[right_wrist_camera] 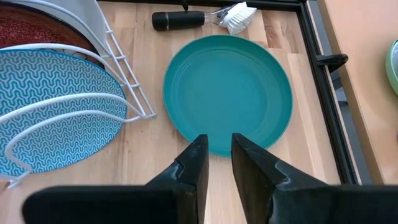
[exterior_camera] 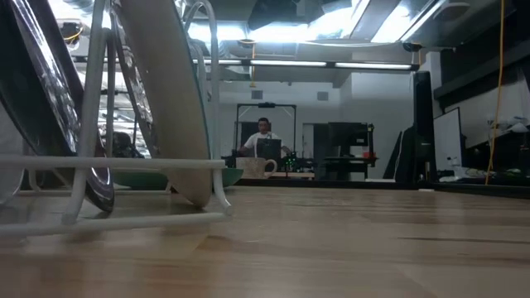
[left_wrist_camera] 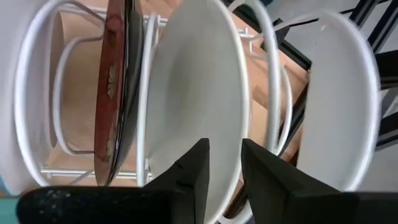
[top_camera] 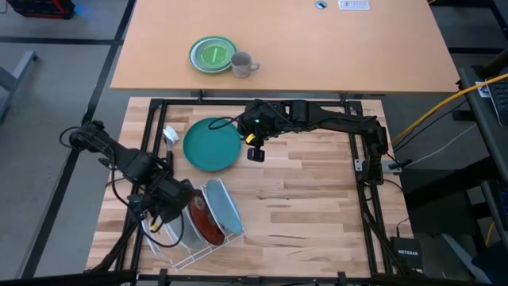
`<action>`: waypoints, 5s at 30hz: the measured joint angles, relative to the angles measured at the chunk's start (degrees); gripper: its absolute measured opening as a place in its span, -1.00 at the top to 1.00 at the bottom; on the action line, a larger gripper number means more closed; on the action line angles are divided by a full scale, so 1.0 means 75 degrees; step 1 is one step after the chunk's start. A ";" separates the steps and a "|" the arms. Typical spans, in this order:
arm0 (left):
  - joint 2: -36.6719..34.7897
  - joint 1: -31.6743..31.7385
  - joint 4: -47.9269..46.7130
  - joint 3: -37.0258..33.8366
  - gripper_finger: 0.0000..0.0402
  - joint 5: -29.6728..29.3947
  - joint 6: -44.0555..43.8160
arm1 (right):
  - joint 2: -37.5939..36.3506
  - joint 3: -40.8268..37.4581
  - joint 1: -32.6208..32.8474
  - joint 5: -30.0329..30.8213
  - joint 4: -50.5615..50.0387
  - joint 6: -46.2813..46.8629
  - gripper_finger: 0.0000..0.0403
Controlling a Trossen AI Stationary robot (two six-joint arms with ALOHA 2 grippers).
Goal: Sort dishes
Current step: Put the white plate into the dish rack, then adjust the dish rack, then put the dark green plate into the dish rack
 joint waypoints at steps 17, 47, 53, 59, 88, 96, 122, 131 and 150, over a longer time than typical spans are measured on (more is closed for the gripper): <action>-0.0342 -0.0260 -0.0607 0.1631 0.79 -0.0351 -0.2773 | 0.0878 0.0009 0.0683 0.0011 0.0275 -0.0808 0.63; -0.0740 -0.3153 0.0458 -0.0806 0.99 -0.1180 -0.7340 | 0.1512 0.0000 0.0953 0.0295 0.0227 -0.0980 0.63; -0.0755 -0.3130 -0.0024 -0.0820 0.99 -0.1879 -0.6940 | 0.1512 0.0000 0.0953 0.0268 0.0224 -0.0976 0.63; -0.0822 -0.3067 -0.0625 -0.0835 0.99 -0.2216 -0.7076 | 0.1512 0.0000 0.0953 0.0219 0.0224 -0.0973 0.63; -0.1812 -0.2570 -0.0601 -0.0081 0.99 -0.2885 -0.6920 | 0.1356 0.0000 0.0950 0.0255 0.0137 -0.1002 0.63; -0.2686 -0.2238 -0.0606 0.0085 0.99 -0.5763 -0.4806 | 0.1002 0.0000 0.0947 0.0420 -0.0073 -0.1195 0.63; -0.2996 0.2348 -0.0303 -0.1865 0.31 -0.5371 -0.1568 | 0.0653 0.0000 0.0947 0.0488 -0.0629 -0.1192 0.63; -0.2990 0.3840 0.1563 -0.3543 0.34 -0.4025 0.0634 | 0.0656 0.0000 0.0947 0.0487 -0.0645 -0.1186 0.63; -0.2987 0.5651 0.3774 -0.6012 0.34 -0.3763 0.2920 | 0.0662 0.0000 0.0950 0.0486 -0.0691 -0.1177 0.63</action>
